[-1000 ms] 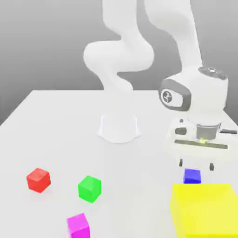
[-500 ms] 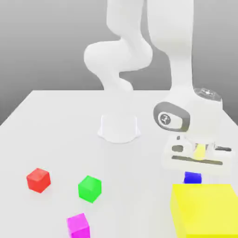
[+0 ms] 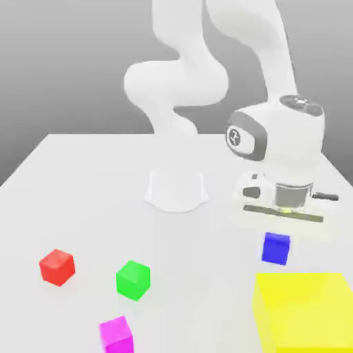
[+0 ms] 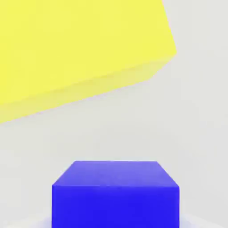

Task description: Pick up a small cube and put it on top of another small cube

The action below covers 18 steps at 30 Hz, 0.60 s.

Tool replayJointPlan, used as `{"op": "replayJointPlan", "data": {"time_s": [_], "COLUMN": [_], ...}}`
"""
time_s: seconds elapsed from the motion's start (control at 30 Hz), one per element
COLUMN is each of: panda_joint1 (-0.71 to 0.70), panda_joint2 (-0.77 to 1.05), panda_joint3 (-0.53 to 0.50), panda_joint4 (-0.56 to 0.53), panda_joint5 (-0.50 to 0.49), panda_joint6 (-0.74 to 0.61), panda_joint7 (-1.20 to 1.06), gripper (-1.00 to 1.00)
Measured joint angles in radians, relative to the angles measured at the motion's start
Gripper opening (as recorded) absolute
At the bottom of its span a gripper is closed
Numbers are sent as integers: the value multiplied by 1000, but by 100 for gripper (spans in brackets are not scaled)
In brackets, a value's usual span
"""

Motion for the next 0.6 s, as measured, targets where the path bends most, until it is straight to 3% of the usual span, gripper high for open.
{"op": "replayJointPlan", "data": {"time_s": [0.27,0.5,0.53,0.6], "panda_joint1": [-240,-268,-268,-268], "panda_joint2": [-155,52,71,71], "panda_joint3": [-241,-280,-282,-282], "panda_joint4": [-52,-45,-44,-44], "panda_joint5": [124,59,51,51], "panda_joint6": [-90,111,128,128], "panda_joint7": [-274,-245,-239,-239], "gripper": [-100,-100,100,100]}}
